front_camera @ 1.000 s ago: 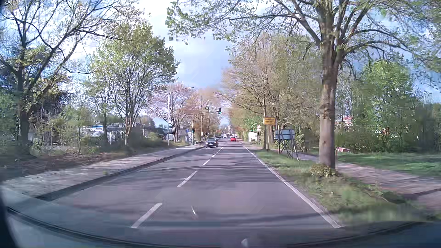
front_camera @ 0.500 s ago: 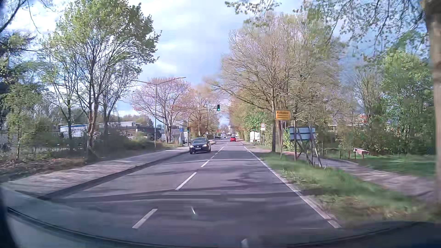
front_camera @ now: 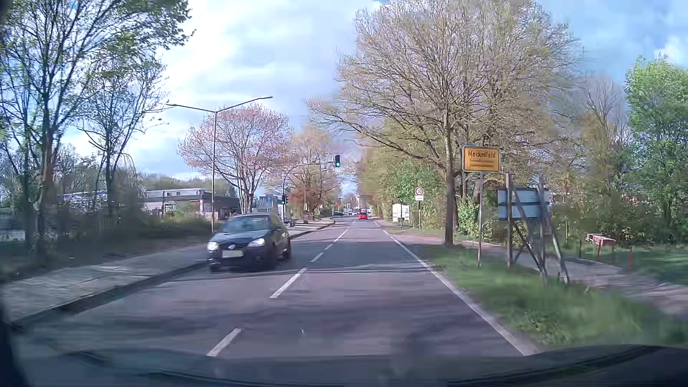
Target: Follow the waypoints while adhering to traffic rules and regulations
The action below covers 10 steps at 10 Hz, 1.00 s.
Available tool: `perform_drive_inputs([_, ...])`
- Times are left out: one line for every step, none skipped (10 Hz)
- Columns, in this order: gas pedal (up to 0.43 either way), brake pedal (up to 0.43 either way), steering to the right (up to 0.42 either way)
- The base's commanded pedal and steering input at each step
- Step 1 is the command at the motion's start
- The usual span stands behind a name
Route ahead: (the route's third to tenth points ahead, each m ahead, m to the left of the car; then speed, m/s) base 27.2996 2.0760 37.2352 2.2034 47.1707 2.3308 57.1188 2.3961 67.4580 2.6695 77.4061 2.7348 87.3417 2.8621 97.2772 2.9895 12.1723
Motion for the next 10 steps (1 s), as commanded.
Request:
perform_drive_inputs([0.067,0.006,-0.002])
perform_drive_inputs([0.067,0.0,-0.002])
perform_drive_inputs([0.079,0.0,-0.002])
perform_drive_inputs([0.079,0.0,-0.002])
perform_drive_inputs([0.087,0.006,-0.002])
perform_drive_inputs([0.087,0.0,-0.002])
perform_drive_inputs([0.087,0.0,-0.002])
perform_drive_inputs([0.087,0.006,-0.002])
perform_drive_inputs([0.087,0.0,-0.002])
perform_drive_inputs([0.087,0.0,-0.002])
